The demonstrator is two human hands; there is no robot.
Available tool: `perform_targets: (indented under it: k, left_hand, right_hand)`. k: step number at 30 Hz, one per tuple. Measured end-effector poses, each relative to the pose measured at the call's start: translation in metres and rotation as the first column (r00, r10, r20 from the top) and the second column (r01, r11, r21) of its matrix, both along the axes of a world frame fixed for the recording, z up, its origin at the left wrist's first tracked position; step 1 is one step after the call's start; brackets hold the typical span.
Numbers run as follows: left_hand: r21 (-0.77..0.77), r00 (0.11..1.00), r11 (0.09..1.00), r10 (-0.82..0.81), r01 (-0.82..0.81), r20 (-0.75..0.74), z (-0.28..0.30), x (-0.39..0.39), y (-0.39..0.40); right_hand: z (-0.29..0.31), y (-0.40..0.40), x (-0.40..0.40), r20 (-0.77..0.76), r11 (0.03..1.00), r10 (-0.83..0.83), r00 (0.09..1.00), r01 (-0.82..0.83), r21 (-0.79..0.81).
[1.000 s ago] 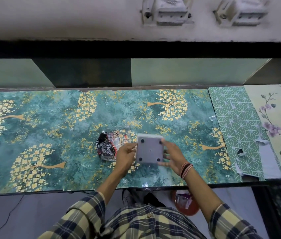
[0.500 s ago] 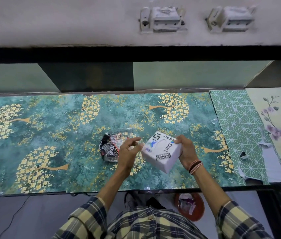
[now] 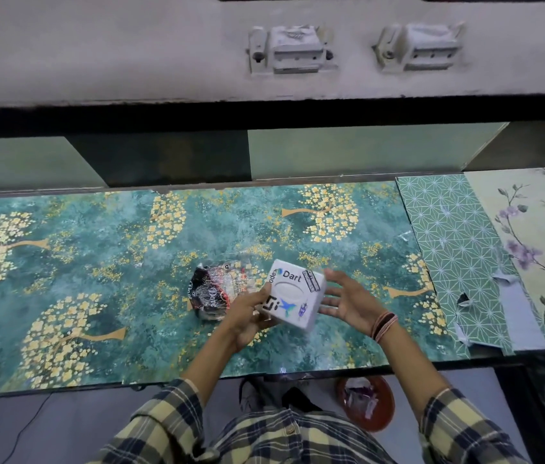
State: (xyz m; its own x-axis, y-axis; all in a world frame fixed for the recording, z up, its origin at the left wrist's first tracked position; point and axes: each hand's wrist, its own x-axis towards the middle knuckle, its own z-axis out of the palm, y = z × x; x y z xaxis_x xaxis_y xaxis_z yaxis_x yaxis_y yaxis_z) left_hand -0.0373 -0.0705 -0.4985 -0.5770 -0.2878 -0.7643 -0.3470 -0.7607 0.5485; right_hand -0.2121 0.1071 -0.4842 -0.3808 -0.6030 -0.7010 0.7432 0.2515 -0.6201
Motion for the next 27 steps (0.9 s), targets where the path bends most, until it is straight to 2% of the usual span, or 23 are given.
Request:
perform_targets:
  k: [5, 9, 13, 20, 25, 27]
  left_hand:
    - [-0.03, 0.993, 0.996, 0.087, -0.085, 0.073, -0.014, -0.005, 0.024]
    - [-0.182, 0.982, 0.983, 0.014, 0.021, 0.19, -0.027, -0.006, 0.023]
    - [-0.235, 0.974, 0.969, -0.016, 0.071, 0.226, -0.036, -0.005, 0.017]
    - [-0.276, 0.962, 0.953, -0.045, 0.122, 0.268, -0.04, -0.003, 0.013]
    - [-0.344, 0.95, 0.922, -0.069, 0.178, 0.305, -0.045, -0.003, 0.013]
    - [-0.347, 0.945, 0.918, -0.078, 0.192, 0.318, -0.045, -0.004, 0.012]
  right_hand:
    - [-0.031, -0.01, 0.022, -0.131, 0.992, -0.005, 0.991, 0.022, 0.123]
    - [-0.042, -0.022, 0.03, -0.31, 0.983, 0.07, 0.948, -0.012, 0.184]
    - [-0.038, -0.033, 0.033, -0.405, 0.963, 0.169, 0.899, -0.063, 0.262]
    - [-0.047, -0.042, 0.035, -0.478, 0.924, 0.281, 0.832, -0.101, 0.368]
    - [-0.096, -0.036, 0.025, -0.489, 0.905, 0.337, 0.805, -0.133, 0.405]
    - [-0.097, -0.035, 0.023, -0.488, 0.899, 0.352, 0.799, -0.142, 0.415]
